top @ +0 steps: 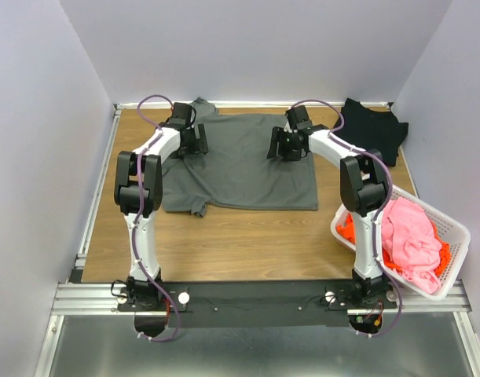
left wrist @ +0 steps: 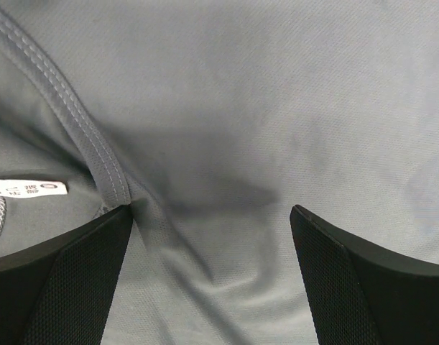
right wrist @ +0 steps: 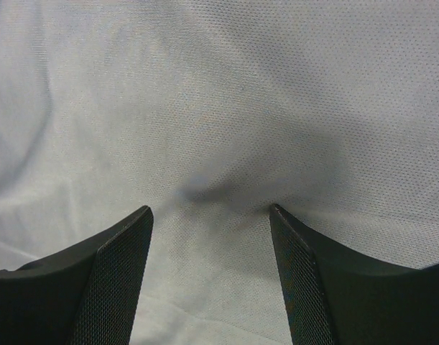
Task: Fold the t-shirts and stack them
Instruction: Flatten the tshirt out, then fold the tshirt
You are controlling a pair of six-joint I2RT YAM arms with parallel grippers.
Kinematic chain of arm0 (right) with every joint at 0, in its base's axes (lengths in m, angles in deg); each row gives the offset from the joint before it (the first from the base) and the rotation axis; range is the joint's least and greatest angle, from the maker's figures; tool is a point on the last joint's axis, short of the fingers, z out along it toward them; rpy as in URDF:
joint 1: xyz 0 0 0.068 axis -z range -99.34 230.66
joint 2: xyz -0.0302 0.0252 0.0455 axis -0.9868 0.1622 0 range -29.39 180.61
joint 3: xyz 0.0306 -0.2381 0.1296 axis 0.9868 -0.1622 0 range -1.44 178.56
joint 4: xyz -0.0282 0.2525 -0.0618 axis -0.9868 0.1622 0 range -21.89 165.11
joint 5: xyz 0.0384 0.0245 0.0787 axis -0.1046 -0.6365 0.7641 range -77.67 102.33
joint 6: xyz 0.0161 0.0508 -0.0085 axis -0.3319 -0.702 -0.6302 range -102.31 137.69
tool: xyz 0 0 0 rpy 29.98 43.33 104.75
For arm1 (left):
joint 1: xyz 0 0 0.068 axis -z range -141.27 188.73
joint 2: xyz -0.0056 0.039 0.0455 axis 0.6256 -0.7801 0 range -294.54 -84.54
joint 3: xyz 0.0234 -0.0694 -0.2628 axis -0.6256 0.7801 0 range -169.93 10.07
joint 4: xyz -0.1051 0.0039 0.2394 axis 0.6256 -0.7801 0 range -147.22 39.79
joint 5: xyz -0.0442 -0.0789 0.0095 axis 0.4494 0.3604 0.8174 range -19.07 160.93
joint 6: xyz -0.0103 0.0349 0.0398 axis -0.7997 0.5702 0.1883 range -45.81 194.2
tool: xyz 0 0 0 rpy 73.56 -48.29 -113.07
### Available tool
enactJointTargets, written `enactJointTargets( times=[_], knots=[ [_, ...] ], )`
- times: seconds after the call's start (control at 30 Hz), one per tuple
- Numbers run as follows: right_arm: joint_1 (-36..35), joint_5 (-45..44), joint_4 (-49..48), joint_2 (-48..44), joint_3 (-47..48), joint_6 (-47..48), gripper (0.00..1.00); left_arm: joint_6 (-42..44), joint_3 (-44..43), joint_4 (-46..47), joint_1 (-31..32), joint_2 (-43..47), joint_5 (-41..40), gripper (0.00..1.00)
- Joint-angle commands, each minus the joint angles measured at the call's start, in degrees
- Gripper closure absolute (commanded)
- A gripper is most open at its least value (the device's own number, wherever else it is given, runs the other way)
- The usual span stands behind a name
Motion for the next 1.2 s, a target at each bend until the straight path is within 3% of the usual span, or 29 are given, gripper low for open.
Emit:
enactJointTargets(
  times=[0.0,0.2,0.23,0.57,0.73,0.97,1.17],
  knots=[
    [0.50,0.27,4.67,1.92,2.46,1.09,0.27,1.44,-1.80,0.57,0.67,3.89,-1.59,0.02],
    [0.41,0.71,4.76,-3.96,1.41,1.62,0.27,-3.21,9.70,5.24,2.25,21.96,-11.33,0.02],
    [0.41,1.24,5.02,-7.45,-2.24,1.45,0.27,-8.79,19.99,3.16,3.56,29.84,-15.10,0.01],
    [0.06,5.02,5.29,-14.60,-10.62,0.13,0.27,-22.72,42.31,0.94,4.19,46.60,-13.38,0.02],
    [0.06,5.37,5.29,-16.10,-11.86,0.22,0.27,-27.47,48.47,0.59,4.36,47.67,-13.99,0.06],
    [-0.03,4.67,5.29,-17.95,-13.70,-0.05,0.27,-29.23,50.15,0.85,4.63,43.54,-11.36,0.12],
    [-0.03,3.00,5.29,-19.35,-16.60,-0.31,0.27,-28.80,51.38,2.78,4.80,41.26,-10.04,0.27]
  ],
)
